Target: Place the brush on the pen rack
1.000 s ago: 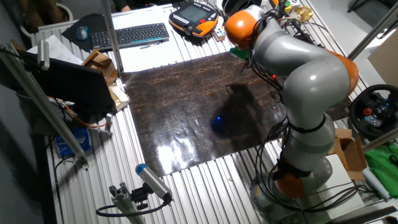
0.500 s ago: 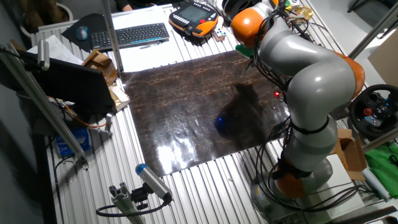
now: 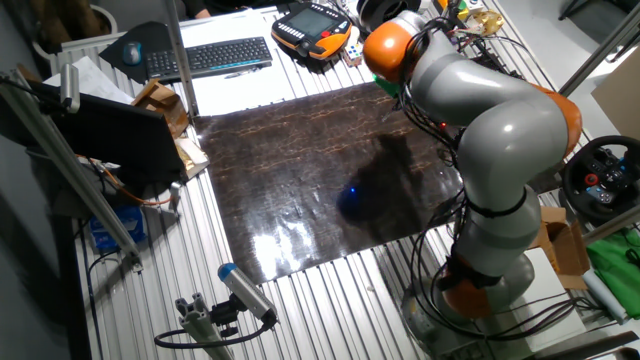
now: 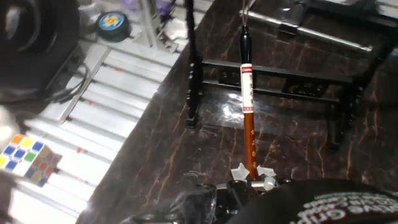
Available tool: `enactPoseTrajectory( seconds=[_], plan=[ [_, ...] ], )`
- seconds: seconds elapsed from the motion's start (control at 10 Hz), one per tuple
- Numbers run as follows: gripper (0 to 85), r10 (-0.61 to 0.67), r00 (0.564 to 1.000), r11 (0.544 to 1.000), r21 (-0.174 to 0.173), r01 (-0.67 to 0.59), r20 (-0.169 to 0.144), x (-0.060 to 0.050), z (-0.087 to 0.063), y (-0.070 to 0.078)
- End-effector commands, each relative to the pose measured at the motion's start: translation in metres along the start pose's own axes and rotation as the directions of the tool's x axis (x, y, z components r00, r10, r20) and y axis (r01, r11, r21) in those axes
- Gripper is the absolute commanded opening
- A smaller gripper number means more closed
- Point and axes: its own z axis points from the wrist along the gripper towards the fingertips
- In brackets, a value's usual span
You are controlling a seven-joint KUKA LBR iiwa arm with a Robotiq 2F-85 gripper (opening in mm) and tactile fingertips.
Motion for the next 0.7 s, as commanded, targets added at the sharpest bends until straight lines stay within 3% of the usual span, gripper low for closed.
enactPoseTrajectory(
  seconds=[0.0,0.3,0.5,0.6],
  plan=[
    [2.7,-0.012,1.0,1.0,0.0,0.012,-0.003,-0.012,0.001,-0.003],
    [2.3,-0.053,0.998,0.999,-0.009,0.052,-0.025,-0.053,-0.001,-0.016],
    [2.0,-0.075,0.997,0.997,-0.008,0.075,-0.021,-0.072,-0.004,-0.024],
    [1.7,-0.083,0.996,0.996,-0.014,0.083,-0.015,-0.077,-0.003,-0.026]
  ],
)
